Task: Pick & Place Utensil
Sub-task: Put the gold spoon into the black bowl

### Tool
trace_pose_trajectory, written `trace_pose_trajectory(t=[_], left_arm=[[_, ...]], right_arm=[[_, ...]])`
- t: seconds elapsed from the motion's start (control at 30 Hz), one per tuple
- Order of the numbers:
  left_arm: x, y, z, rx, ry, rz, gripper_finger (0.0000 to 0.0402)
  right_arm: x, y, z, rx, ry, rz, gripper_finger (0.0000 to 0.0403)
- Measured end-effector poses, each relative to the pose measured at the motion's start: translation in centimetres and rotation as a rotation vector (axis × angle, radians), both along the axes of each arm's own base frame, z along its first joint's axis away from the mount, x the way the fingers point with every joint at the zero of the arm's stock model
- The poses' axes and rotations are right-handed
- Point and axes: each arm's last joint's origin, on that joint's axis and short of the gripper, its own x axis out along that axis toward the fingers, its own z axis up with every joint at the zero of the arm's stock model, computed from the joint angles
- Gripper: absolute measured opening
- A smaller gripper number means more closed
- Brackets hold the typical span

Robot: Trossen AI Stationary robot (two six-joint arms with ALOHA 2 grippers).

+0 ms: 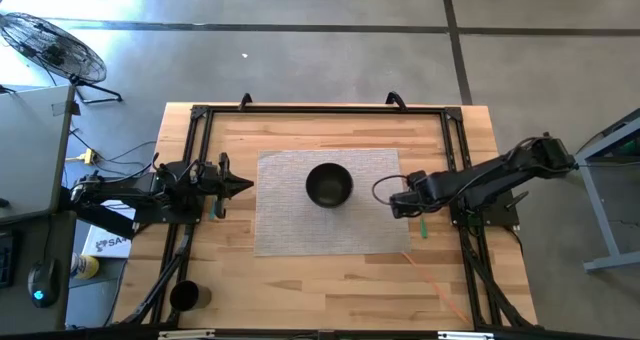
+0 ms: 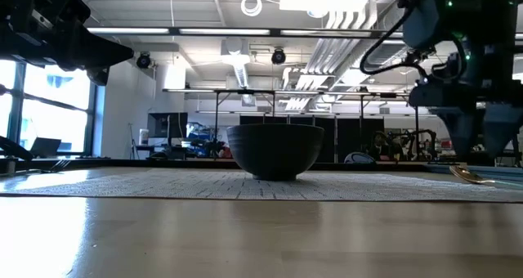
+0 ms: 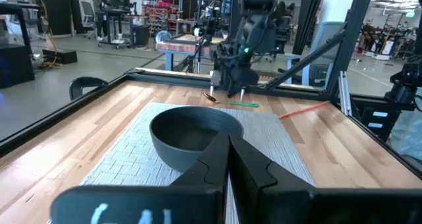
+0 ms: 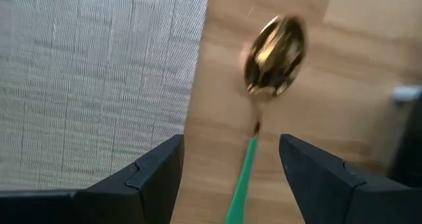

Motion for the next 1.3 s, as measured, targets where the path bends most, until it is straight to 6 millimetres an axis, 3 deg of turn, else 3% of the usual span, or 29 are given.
trace_pose_trajectory(t=[0.23,0.53,0.97,1.3], left_arm=[[0.0,0.0,0.0,0.0,0.0,0.0,0.0008],[0.0,0.0,0.0,0.0,0.001,-0.003,0.0008],[0.0,0.0,0.0,0.0,0.0,-0.003,0.0008],[0.0,0.0,0.0,0.0,0.001,-0.002,0.0008]], right_arm=[[-1.0,-0.2,-1.6,0.005,0.018,-0.049,0.0233],[-2.1,-0.8,-3.4,0.035,0.039,-0.11,0.0169],[-1.8,-0.9,-3.4,0.077,0.007,-0.101,0.0073],[-1.6,-0.8,-3.4,0.085,-0.012,-0.096,0.0022]])
